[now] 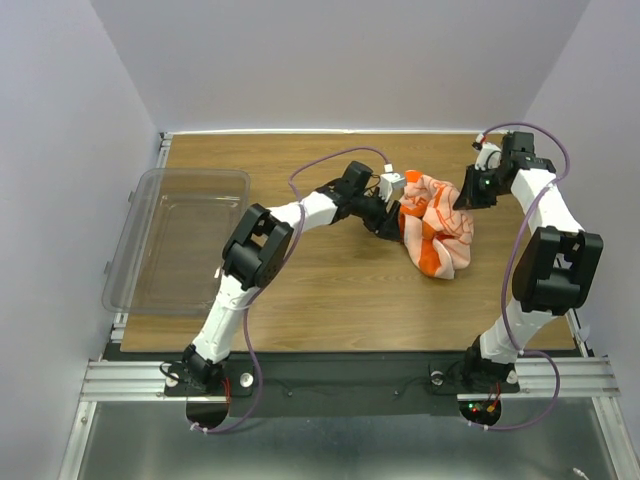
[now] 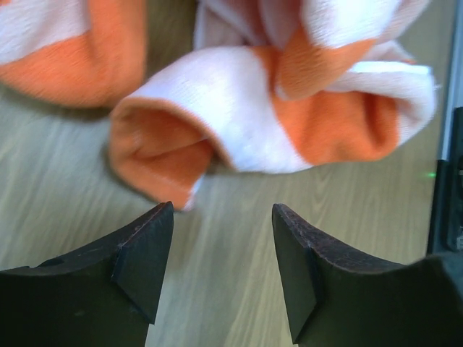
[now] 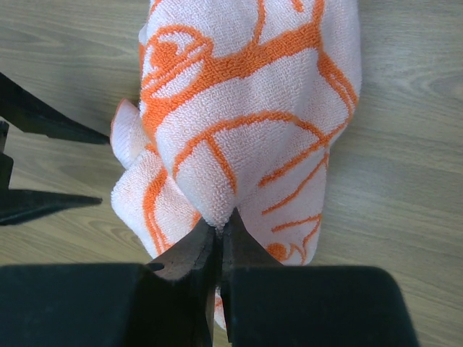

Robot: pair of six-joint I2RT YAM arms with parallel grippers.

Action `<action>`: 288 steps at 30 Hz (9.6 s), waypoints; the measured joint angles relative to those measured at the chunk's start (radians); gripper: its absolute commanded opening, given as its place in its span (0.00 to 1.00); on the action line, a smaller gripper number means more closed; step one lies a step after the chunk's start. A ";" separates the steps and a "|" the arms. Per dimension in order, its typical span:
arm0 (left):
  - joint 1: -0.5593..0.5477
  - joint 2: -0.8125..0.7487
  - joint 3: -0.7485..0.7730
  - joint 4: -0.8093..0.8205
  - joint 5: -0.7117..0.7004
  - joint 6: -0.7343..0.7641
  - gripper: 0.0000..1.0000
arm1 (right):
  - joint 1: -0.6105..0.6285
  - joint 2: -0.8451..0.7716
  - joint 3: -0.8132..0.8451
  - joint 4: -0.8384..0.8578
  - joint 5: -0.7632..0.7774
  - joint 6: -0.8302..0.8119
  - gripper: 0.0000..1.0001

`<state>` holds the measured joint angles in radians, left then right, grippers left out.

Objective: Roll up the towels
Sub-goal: Flatten the towel

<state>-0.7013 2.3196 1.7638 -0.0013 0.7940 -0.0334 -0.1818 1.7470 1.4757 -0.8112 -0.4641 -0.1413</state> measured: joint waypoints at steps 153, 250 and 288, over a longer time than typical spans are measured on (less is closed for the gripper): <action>0.330 -0.662 -0.481 -0.545 -0.164 0.575 0.69 | 0.385 -0.077 -0.372 0.037 0.175 -0.524 0.00; 0.079 -0.975 -0.132 -0.634 -0.427 0.477 0.00 | -0.270 -0.487 0.361 -0.319 -0.280 -0.329 0.01; 0.253 -0.544 -0.158 -0.461 -0.347 0.500 0.43 | -0.119 -0.051 0.018 -0.108 -0.012 -0.341 0.51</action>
<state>-0.4488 1.7752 1.6054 -0.4622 0.4473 0.4664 -0.3008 1.6958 1.4937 -0.9188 -0.4759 -0.4824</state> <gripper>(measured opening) 0.461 0.561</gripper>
